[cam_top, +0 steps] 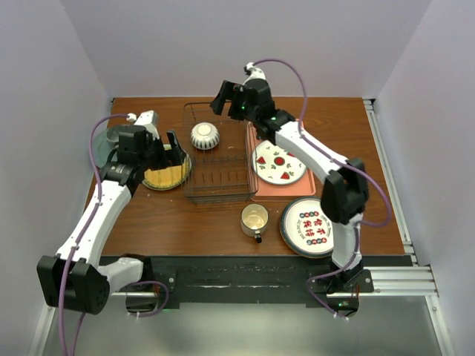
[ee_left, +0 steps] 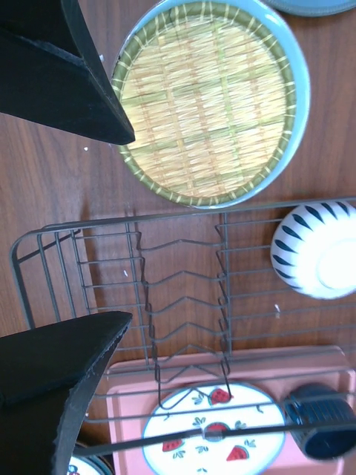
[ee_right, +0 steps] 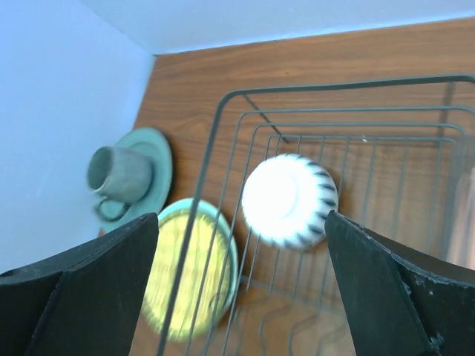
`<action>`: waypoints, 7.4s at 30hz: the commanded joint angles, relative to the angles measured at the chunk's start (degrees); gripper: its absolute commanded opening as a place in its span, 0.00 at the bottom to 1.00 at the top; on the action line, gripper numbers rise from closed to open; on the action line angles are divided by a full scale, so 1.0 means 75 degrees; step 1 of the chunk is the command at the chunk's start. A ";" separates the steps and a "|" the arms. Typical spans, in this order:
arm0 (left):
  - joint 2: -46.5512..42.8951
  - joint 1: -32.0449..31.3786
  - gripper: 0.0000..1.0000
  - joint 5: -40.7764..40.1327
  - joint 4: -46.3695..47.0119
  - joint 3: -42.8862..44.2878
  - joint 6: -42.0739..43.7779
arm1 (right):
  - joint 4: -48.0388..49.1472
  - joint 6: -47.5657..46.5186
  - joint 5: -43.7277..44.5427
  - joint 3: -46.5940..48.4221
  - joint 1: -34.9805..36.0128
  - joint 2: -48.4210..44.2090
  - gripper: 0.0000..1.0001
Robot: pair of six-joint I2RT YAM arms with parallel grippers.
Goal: Load the mixed dishes into the dish rack
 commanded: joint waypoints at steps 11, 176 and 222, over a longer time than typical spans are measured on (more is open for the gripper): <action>-0.1528 0.0033 1.00 0.2238 -0.0039 -0.0244 0.0437 | -0.2967 -0.0496 0.0137 -0.5346 0.0017 -0.5957 0.94; -0.1027 -0.4139 0.00 0.0810 0.8822 -0.0726 -0.2540 | 0.5341 0.3337 -0.4198 -0.9007 0.0029 -0.9418 0.86; -0.1845 -0.4139 0.99 -0.0909 0.5092 -0.0691 -0.2154 | 0.3986 0.2494 -0.3707 -0.7508 0.0041 -0.8586 0.00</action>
